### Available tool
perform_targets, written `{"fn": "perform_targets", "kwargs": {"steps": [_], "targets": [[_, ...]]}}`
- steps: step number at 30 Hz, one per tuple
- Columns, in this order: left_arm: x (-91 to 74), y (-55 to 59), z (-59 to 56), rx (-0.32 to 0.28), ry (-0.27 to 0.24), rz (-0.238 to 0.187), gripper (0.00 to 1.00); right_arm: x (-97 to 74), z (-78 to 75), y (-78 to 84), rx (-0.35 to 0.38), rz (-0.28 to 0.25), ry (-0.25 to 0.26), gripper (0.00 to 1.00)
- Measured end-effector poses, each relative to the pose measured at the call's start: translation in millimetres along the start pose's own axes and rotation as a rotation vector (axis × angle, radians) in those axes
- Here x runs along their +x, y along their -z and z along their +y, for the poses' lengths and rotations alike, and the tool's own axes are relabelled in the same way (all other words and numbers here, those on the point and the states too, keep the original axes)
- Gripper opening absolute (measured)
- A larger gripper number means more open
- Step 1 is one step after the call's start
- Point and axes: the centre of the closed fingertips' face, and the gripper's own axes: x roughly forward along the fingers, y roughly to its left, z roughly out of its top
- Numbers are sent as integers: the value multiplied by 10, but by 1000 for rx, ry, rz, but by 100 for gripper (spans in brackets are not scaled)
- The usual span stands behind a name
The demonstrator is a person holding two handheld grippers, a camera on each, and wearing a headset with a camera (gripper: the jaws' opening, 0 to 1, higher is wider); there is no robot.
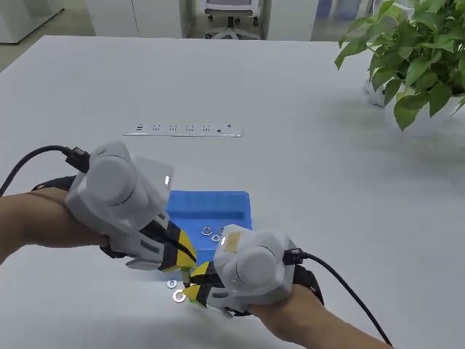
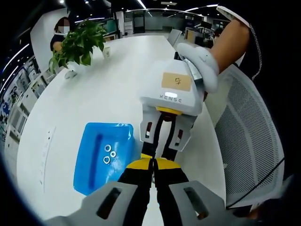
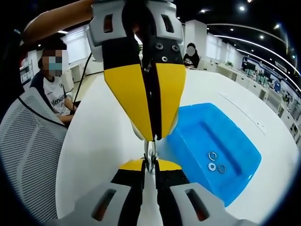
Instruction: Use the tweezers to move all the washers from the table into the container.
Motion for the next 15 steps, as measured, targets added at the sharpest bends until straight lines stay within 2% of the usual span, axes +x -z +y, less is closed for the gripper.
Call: {"fn": "perform_targets", "kwargs": {"steps": [15], "targets": [[-95,-136,-45,10,0,-15,5,-128,14,-99,-13,-6,0,9]]}}
